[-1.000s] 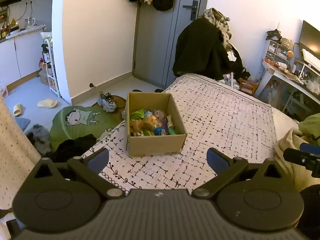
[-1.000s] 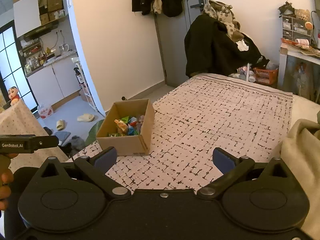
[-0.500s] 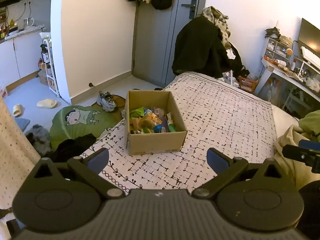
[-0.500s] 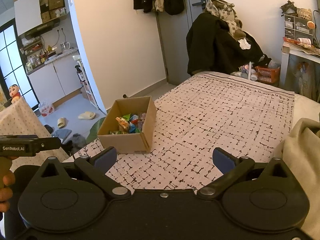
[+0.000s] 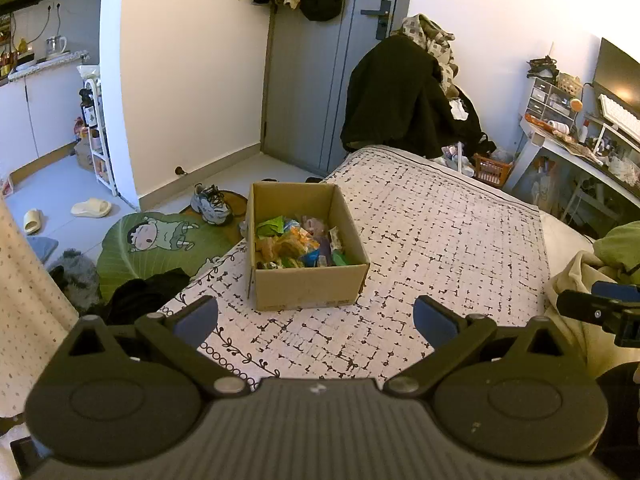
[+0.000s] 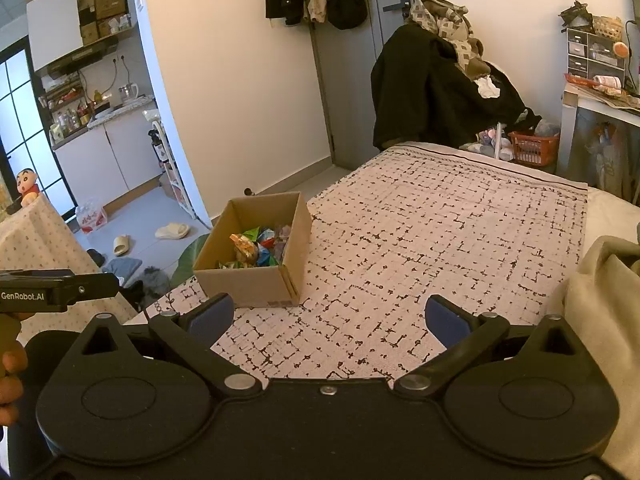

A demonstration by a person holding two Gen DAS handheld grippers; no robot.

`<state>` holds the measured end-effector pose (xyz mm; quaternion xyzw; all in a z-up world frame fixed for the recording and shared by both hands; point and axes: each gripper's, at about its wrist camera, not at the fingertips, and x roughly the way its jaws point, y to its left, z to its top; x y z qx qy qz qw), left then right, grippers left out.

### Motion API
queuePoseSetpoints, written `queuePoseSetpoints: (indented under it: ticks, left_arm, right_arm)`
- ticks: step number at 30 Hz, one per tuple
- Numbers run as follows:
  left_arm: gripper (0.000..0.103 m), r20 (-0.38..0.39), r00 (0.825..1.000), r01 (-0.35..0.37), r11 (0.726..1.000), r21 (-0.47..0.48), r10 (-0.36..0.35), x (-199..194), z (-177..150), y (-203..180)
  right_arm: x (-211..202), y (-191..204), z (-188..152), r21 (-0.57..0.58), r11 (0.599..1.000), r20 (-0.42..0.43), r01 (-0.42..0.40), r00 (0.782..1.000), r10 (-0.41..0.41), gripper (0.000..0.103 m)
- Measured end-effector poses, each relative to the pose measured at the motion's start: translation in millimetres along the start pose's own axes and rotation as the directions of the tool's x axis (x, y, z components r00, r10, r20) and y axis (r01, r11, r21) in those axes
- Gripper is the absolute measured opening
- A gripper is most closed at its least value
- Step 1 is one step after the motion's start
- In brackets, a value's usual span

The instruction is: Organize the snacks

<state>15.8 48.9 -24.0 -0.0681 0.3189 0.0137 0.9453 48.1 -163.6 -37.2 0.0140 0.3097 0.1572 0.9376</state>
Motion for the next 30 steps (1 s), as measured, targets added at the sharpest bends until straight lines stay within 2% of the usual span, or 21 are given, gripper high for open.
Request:
queuePoseSetpoints:
  ticks: [30]
  left_arm:
    - [0.103, -0.012, 1.0, -0.007, 0.999, -0.034, 0.007, 5.1, -1.0, 9.9]
  right_arm:
    - [0.8, -1.3, 1.3, 0.007, 1.0, -0.007, 0.007, 1.0, -0.007, 0.103]
